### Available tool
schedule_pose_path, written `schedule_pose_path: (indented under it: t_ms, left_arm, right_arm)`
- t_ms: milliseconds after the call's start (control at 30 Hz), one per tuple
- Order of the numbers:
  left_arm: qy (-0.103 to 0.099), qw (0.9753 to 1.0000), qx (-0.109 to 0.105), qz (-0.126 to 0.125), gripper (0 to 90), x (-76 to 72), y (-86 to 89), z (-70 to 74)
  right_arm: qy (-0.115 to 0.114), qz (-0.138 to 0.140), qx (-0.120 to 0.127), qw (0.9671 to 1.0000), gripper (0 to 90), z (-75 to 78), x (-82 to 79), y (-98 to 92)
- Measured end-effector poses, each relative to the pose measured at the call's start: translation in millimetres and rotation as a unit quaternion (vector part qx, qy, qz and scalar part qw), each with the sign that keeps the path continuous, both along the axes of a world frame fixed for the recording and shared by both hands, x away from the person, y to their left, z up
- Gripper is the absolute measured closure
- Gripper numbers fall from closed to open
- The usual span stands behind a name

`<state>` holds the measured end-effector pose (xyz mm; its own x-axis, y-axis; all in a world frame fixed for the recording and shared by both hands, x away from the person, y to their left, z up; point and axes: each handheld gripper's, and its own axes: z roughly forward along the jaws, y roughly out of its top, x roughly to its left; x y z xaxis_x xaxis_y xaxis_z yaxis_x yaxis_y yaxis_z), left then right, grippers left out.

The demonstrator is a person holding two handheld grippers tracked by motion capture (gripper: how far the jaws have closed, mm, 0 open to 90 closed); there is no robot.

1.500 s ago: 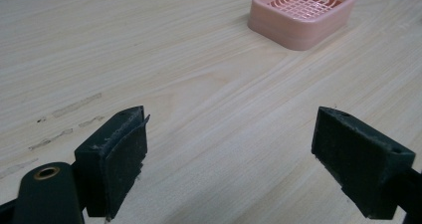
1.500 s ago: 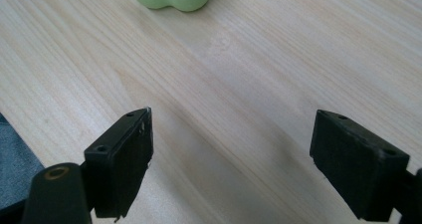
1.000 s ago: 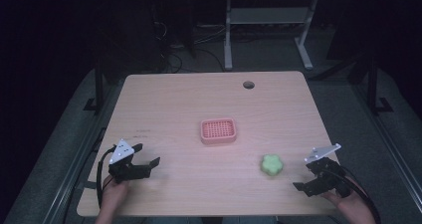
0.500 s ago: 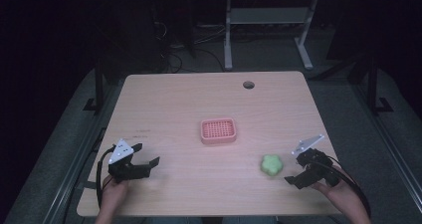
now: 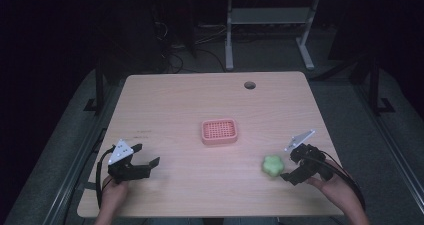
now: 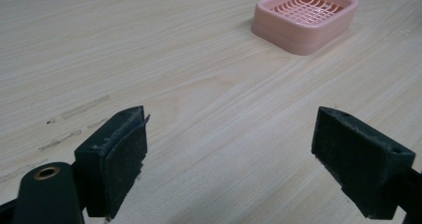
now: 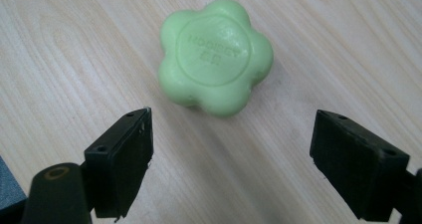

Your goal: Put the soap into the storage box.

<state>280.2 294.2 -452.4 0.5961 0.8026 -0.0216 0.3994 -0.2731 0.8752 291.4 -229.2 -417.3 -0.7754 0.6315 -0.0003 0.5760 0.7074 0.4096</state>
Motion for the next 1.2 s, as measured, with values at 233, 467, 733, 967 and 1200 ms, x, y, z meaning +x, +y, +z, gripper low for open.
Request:
schedule_pose_path:
  t_ms: [233, 467, 733, 967, 1200]
  left_arm:
    - [-0.001, 1.0000, 0.001, 0.000, 14.1, 0.0, 1.1, 0.5]
    - [-0.001, 1.0000, 0.001, 0.000, 14.1, 0.1, 0.8, 0.3]
    - [0.000, 1.0000, 0.001, -0.001, 14.1, 0.1, 0.9, 0.2]
    - [0.000, 1.0000, 0.000, -0.001, 14.1, -0.2, 1.1, 0.7]
    - [0.000, 1.0000, -0.002, 0.000, 14.1, -0.3, 1.1, 0.8]
  right_arm:
    - [0.001, 0.014, -0.003, 0.9999, 17.1, 0.7, 7.4, 8.7]
    - [0.005, 0.019, -0.006, 0.9998, 17.1, 2.4, 11.5, 14.6]
    - [0.007, 0.026, -0.009, 0.9996, 17.0, 1.9, 16.1, 21.1]
    - [0.012, 0.032, -0.010, 0.9993, 16.9, -1.4, 21.1, 29.6]
    - [0.016, 0.036, -0.015, 0.9991, 16.2, -5.1, 22.9, 35.3]
